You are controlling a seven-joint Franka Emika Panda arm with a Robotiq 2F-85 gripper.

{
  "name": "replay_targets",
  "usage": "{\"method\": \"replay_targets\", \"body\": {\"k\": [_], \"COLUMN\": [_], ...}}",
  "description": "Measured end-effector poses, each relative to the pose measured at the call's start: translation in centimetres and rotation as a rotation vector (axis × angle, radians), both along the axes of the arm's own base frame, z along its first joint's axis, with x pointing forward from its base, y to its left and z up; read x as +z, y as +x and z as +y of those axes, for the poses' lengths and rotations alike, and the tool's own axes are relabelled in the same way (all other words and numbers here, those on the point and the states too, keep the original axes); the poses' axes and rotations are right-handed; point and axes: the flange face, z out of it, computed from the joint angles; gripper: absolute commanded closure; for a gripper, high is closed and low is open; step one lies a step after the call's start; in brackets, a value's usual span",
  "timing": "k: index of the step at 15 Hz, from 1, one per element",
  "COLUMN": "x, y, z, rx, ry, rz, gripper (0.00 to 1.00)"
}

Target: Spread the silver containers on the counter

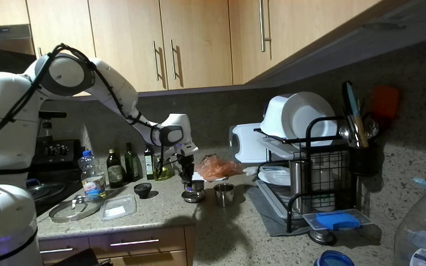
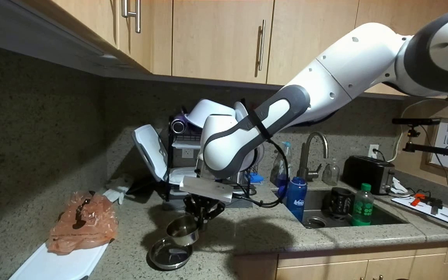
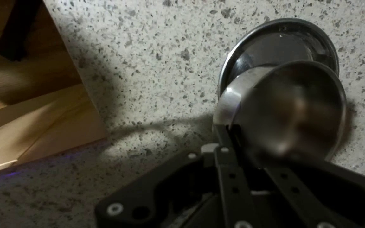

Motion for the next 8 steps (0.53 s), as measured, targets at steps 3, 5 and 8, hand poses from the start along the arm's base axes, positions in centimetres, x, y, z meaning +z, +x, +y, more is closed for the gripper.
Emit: {"method": "replay_targets", "body": {"k": [3,5,8], "x": [-0.2,-0.2,-0.2], "y": [-0.5,-1.0,-1.7], "z": [2.1,4.3,7.4], "rx": [0.062,0.127,0.207], "ry": [-0.021,-0.048,-0.095], "rz": [0.002,-0.002,-0.012], "gripper": [0.98,0.99,0.99]}}
